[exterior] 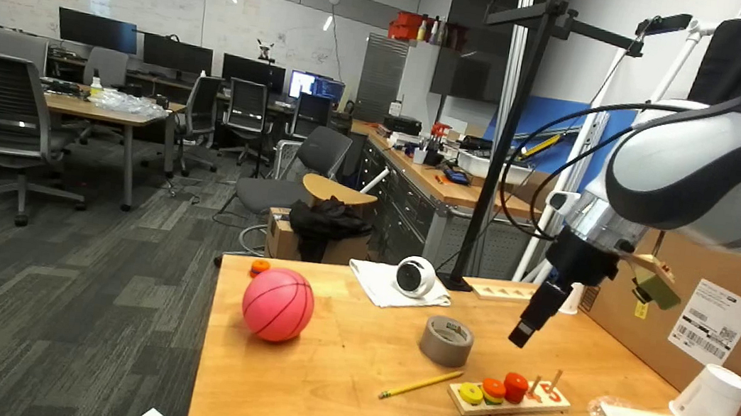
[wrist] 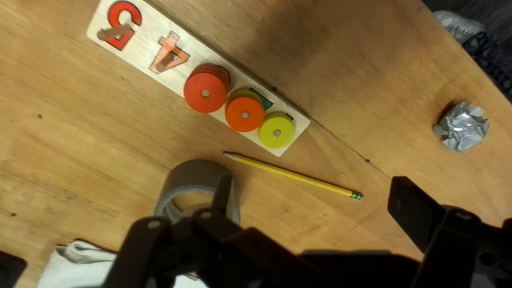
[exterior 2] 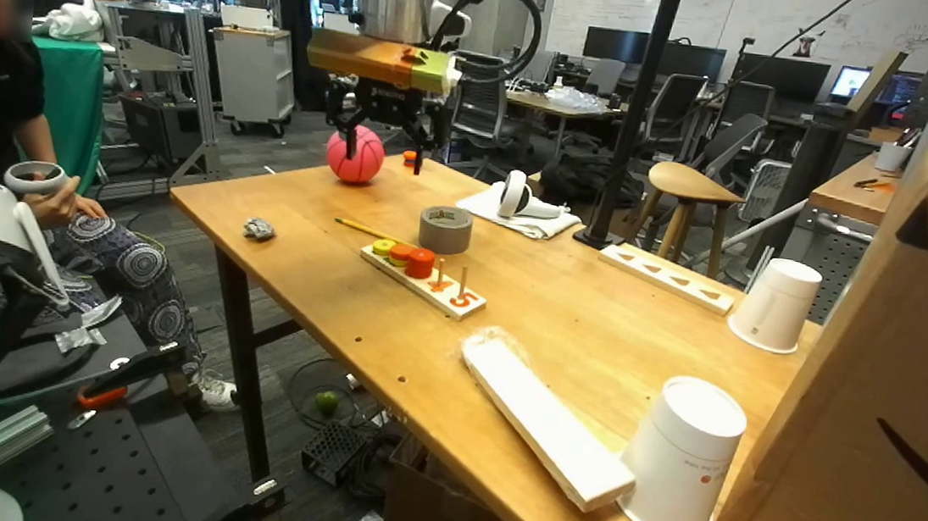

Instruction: Move the right and middle blocks blocks to the first right position, respectively

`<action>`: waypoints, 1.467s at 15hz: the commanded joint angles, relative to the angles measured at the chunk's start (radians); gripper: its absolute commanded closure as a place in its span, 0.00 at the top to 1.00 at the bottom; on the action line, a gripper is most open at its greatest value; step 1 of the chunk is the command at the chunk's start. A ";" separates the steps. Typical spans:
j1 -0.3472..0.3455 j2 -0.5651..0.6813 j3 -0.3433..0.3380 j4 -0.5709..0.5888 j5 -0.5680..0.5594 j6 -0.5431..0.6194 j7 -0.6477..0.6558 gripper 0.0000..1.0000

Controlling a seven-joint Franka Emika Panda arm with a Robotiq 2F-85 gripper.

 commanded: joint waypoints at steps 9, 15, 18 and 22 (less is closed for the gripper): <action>-0.093 0.178 0.023 0.130 0.192 -0.101 -0.828 1.00; -0.152 0.259 0.047 0.165 0.117 -0.090 -1.025 1.00; -0.161 0.277 0.055 0.158 0.009 -0.059 -1.053 1.00; -0.162 0.285 0.058 0.143 -0.136 0.004 -1.037 1.00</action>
